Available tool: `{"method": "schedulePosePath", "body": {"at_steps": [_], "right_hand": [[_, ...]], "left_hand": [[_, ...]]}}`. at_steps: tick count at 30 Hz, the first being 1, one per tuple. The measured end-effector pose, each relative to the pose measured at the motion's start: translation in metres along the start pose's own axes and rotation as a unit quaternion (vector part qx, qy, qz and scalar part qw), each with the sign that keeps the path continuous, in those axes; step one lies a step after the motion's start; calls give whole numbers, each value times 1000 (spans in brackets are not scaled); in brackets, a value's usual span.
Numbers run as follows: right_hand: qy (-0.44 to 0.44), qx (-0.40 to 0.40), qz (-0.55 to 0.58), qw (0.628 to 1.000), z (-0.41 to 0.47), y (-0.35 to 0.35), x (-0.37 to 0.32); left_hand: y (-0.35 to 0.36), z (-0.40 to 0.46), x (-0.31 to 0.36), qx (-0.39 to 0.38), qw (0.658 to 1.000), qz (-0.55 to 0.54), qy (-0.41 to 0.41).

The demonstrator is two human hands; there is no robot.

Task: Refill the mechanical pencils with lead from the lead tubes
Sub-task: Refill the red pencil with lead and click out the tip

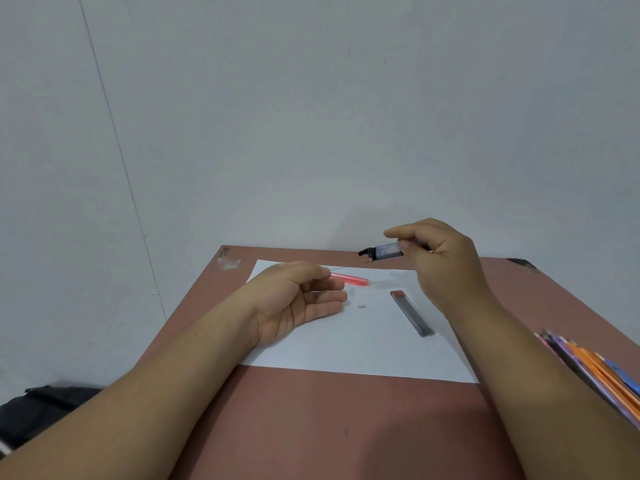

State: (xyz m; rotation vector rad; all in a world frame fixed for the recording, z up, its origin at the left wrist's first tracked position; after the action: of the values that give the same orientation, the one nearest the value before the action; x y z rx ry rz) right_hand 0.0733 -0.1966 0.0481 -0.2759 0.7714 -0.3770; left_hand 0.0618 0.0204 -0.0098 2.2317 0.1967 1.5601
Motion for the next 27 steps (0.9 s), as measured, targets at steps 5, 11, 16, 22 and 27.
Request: {"method": "schedulePosePath", "body": {"at_steps": [5, 11, 16, 22, 27], "right_hand": [[15, 8, 25, 1000, 0, -5, 2], [84, 74, 94, 989, 1, -12, 9], [217, 160, 212, 939, -1, -10, 22], [311, 173, 373, 857, -6, 6, 22], [331, 144, 428, 828, -7, 19, 19]], "left_hand": [[0, 0, 0, 3, 1000, -4, -1], [-1, -1, 0, 2, 1000, -13, -5], [-1, -1, 0, -8, 1000, -12, -8], [0, -1, 0, -13, 1000, -5, -4], [1, -2, 2, -31, 999, -2, 9]]}}
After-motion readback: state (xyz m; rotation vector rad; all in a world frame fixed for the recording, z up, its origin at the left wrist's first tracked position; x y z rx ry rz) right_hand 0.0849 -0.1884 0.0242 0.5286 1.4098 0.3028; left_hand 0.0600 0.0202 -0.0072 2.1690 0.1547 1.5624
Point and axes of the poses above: each hand's wrist, its own z-axis towards the middle knuckle, its own y-axis out of the palm, x = y × z, the point moved 4 cm from there along z, towards the middle knuckle, and after that the axes turned 6 degrees about -y, right-handed, at the moved point
